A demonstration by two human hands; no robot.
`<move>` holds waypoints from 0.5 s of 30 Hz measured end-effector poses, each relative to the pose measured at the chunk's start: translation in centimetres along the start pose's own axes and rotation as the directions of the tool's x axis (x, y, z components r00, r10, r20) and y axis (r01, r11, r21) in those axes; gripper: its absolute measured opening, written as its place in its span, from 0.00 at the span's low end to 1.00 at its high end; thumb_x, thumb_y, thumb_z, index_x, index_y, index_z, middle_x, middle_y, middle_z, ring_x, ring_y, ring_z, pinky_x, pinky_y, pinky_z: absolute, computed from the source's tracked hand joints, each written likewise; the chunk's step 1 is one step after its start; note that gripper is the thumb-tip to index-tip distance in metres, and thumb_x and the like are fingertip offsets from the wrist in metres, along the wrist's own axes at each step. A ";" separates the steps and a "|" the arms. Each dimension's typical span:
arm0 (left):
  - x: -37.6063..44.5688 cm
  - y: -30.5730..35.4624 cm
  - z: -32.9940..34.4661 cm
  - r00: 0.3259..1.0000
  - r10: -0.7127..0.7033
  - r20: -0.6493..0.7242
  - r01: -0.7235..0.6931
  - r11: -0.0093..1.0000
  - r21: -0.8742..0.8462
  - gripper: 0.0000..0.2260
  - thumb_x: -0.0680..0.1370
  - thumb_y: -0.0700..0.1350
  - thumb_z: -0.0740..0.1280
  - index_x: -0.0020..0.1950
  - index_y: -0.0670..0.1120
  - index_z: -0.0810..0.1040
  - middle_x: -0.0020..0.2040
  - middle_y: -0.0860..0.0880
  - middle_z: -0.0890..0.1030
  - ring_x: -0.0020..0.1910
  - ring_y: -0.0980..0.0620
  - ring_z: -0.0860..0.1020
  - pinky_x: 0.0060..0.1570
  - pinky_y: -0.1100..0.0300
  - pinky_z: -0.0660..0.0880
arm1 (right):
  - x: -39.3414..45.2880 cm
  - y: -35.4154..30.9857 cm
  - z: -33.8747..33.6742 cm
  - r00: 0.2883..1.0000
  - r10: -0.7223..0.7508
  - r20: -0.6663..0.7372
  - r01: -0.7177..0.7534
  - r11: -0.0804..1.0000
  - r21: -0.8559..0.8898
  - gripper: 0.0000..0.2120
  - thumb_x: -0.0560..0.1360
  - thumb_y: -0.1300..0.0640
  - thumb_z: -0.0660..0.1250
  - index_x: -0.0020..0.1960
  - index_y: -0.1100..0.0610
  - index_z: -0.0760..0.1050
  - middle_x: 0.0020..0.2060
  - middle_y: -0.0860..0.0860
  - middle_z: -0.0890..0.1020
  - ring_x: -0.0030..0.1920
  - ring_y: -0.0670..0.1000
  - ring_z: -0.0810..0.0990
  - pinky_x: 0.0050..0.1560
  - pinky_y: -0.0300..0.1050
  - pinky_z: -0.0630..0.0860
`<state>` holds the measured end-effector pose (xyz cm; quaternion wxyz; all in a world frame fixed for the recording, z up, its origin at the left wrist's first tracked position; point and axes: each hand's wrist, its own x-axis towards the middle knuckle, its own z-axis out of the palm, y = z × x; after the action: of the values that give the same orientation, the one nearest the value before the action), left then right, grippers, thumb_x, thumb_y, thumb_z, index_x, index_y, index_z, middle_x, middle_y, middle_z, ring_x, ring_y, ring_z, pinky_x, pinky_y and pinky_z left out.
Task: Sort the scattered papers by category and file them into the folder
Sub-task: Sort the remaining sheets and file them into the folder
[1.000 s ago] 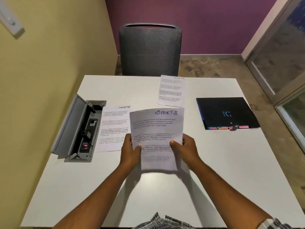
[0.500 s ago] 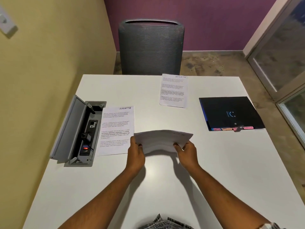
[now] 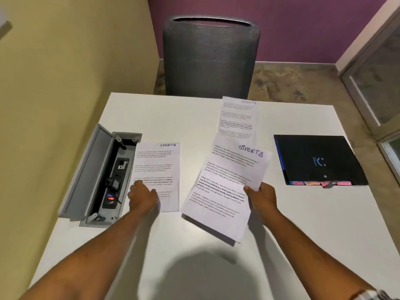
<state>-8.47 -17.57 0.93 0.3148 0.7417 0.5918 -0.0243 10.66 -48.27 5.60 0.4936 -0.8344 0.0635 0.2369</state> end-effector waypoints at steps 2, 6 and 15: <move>2.0 -0.5 -0.6 0.999 -0.038 -0.029 0.041 0.993 0.109 0.26 0.73 0.49 0.74 0.65 0.38 0.72 0.64 0.38 0.75 0.62 0.36 0.75 0.56 0.43 0.77 | 0.9 0.2 0.0 0.998 0.058 0.024 -0.058 0.998 0.009 0.15 0.77 0.62 0.73 0.63 0.62 0.81 0.55 0.57 0.85 0.48 0.55 0.83 0.53 0.47 0.78; 5.1 -0.6 -0.7 1.000 -0.014 0.023 0.010 0.983 0.181 0.30 0.66 0.56 0.78 0.56 0.35 0.78 0.56 0.35 0.79 0.53 0.36 0.80 0.47 0.44 0.81 | 2.4 0.2 0.2 0.986 0.145 0.082 -0.144 0.989 -0.010 0.15 0.78 0.64 0.72 0.64 0.63 0.79 0.54 0.57 0.85 0.41 0.48 0.81 0.44 0.41 0.76; 4.5 1.6 1.2 0.999 -0.024 -0.029 0.033 0.935 0.354 0.42 0.67 0.55 0.80 0.72 0.40 0.64 0.71 0.38 0.63 0.69 0.38 0.64 0.63 0.42 0.69 | 5.3 -0.2 1.2 0.975 0.136 0.176 -0.128 0.990 -0.058 0.16 0.79 0.62 0.70 0.67 0.60 0.79 0.58 0.55 0.85 0.46 0.49 0.83 0.49 0.43 0.78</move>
<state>-5.34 -14.42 -1.16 0.1683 0.7778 0.5923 -0.1260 14.97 -46.41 2.86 0.4610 -0.8149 0.0686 0.3446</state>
